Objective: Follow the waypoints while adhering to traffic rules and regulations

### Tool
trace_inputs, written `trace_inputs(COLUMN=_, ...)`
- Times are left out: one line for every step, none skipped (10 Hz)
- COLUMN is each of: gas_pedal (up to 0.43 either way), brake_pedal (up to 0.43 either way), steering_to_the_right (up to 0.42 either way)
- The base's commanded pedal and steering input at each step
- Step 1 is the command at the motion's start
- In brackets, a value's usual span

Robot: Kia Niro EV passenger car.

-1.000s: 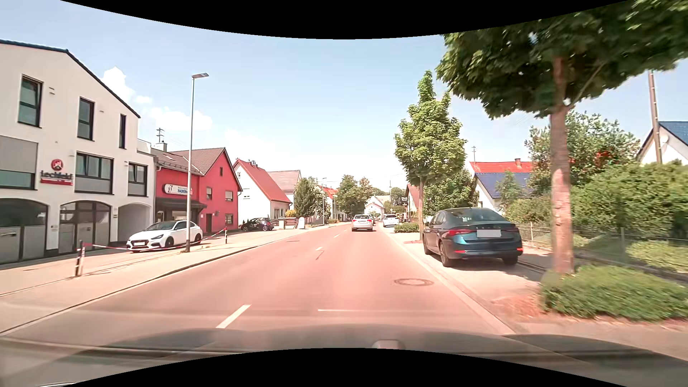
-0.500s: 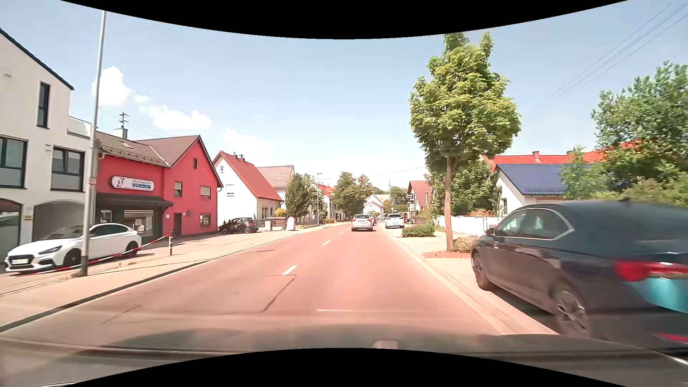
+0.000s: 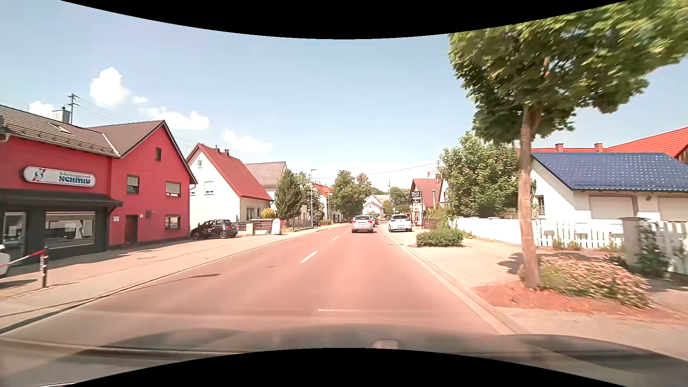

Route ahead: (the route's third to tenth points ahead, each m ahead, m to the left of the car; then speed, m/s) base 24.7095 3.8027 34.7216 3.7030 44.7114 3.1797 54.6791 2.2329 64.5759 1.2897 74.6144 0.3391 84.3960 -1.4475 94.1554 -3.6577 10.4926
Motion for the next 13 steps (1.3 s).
trace_inputs(gas_pedal=0.15, brake_pedal=0.0, steering_to_the_right=0.001)
trace_inputs(gas_pedal=0.15, brake_pedal=0.0, steering_to_the_right=0.001)
trace_inputs(gas_pedal=0.15, brake_pedal=0.0, steering_to_the_right=0.001)
trace_inputs(gas_pedal=0.15, brake_pedal=0.0, steering_to_the_right=0.001)
trace_inputs(gas_pedal=0.15, brake_pedal=0.0, steering_to_the_right=0.001)
trace_inputs(gas_pedal=0.15, brake_pedal=0.0, steering_to_the_right=0.001)
trace_inputs(gas_pedal=0.138, brake_pedal=0.0, steering_to_the_right=0.001)
trace_inputs(gas_pedal=0.138, brake_pedal=0.0, steering_to_the_right=0.001)
trace_inputs(gas_pedal=0.138, brake_pedal=0.0, steering_to_the_right=0.001)
trace_inputs(gas_pedal=0.138, brake_pedal=0.0, steering_to_the_right=0.001)
trace_inputs(gas_pedal=0.138, brake_pedal=0.0, steering_to_the_right=0.001)
trace_inputs(gas_pedal=0.138, brake_pedal=0.0, steering_to_the_right=0.001)
trace_inputs(gas_pedal=0.13, brake_pedal=0.0, steering_to_the_right=0.001)
